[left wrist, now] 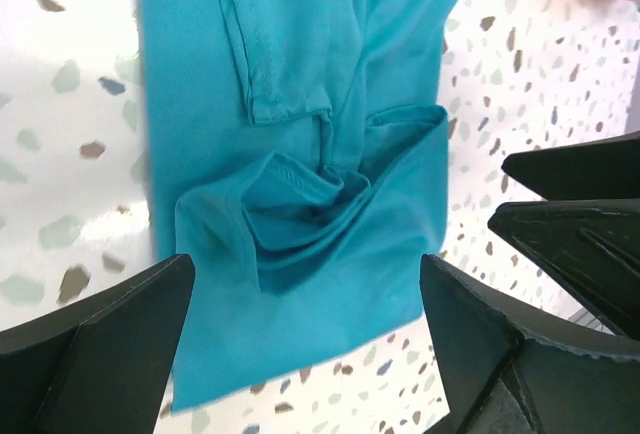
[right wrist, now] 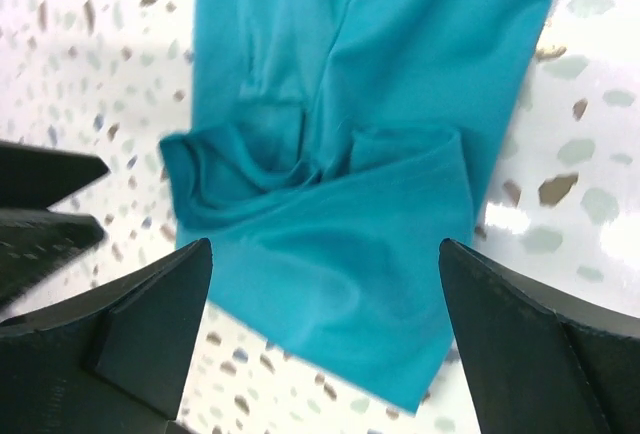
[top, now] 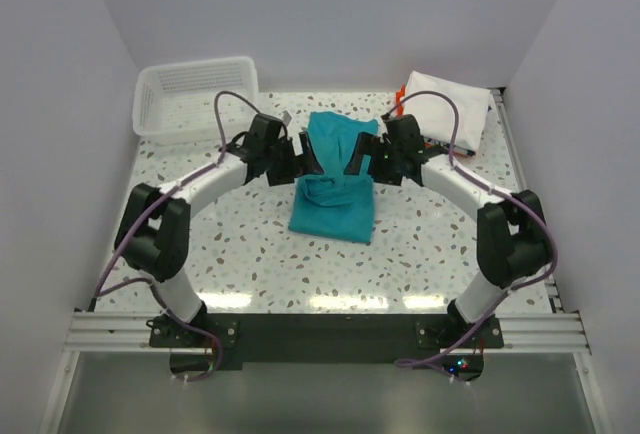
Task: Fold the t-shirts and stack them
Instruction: Fold the tshirt
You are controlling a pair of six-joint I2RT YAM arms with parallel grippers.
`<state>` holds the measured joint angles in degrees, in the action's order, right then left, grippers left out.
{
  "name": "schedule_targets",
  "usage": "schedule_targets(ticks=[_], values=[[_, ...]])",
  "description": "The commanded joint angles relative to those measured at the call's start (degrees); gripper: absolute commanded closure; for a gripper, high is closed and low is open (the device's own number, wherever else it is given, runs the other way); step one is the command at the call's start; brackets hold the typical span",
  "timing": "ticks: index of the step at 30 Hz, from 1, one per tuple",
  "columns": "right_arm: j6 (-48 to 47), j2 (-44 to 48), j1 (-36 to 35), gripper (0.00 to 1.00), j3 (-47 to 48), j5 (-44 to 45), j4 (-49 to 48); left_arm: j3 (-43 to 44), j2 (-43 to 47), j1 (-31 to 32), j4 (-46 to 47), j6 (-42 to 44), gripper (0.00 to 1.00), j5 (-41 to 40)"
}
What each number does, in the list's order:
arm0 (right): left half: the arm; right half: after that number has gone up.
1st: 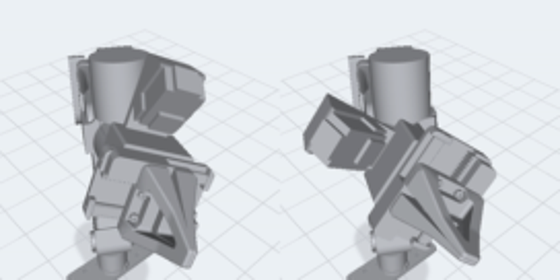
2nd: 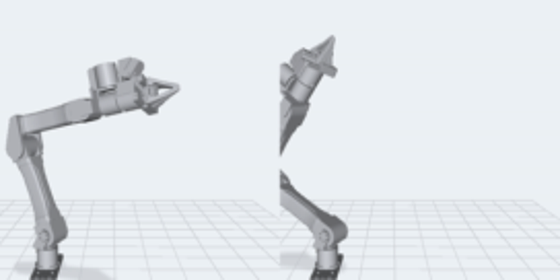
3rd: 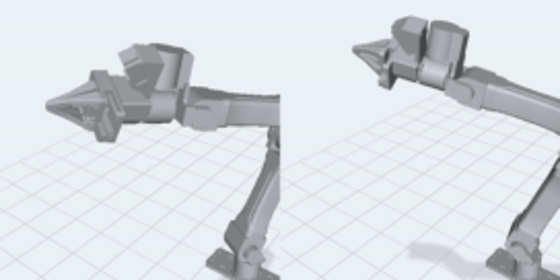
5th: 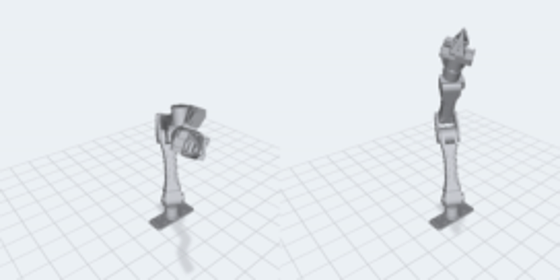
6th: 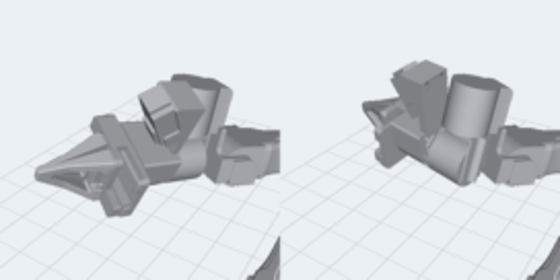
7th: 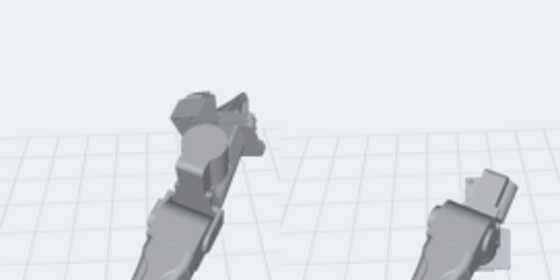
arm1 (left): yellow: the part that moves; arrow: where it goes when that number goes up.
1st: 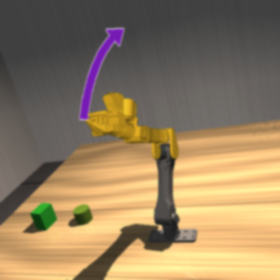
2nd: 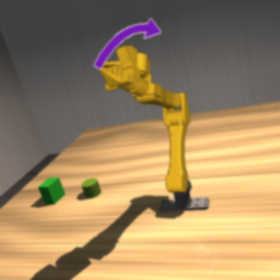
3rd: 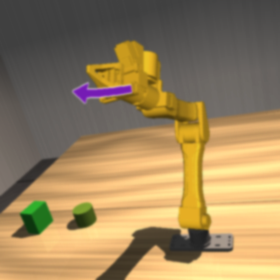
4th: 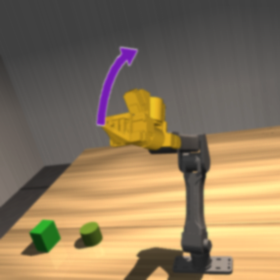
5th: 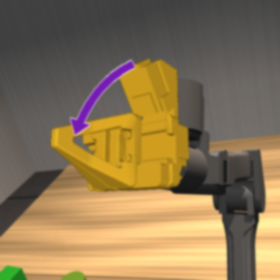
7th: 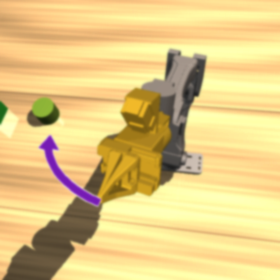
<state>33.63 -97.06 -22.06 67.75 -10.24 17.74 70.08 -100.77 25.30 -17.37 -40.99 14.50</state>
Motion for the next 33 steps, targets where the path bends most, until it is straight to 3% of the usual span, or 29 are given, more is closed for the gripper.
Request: schedule_targets(ticks=[1,7,14,19,24,33], values=[[-2.9,8.4,-0.5,0.01,-3.0,-5.0,-0.3,-3.5,10.1,-0.6,-0.4,-0.2,0.00,-3.2],[-7.9,12.4,-10.0,0.01,-7.7,-4.7,-0.2,-14.2,25.4,-0.6,-6.6,-2.0,0.00,-12.6],[-8.0,3.2,-17.7,0.01,-6.5,-3.6,-5.9,-23.2,44.0,-0.7,-13.8,-5.6,0.00,-22.1],[-8.1,-2.1,-19.5,0.01,-5.3,-1.8,-15.2,-24.7,47.8,-0.7,-18.8,-6.8,0.00,-25.3],[-8.8,-7.5,-19.4,0.01,-0.3,3.9,-15.5,-27.3,48.0,-0.7,-17.4,-5.9,0.00,-20.0],[-8.9,-15.2,-16.0,0.01,9.4,11.2,-14.6,-29.0,48.0,-0.7,-16.0,-5.9,0.00,-18.4]])
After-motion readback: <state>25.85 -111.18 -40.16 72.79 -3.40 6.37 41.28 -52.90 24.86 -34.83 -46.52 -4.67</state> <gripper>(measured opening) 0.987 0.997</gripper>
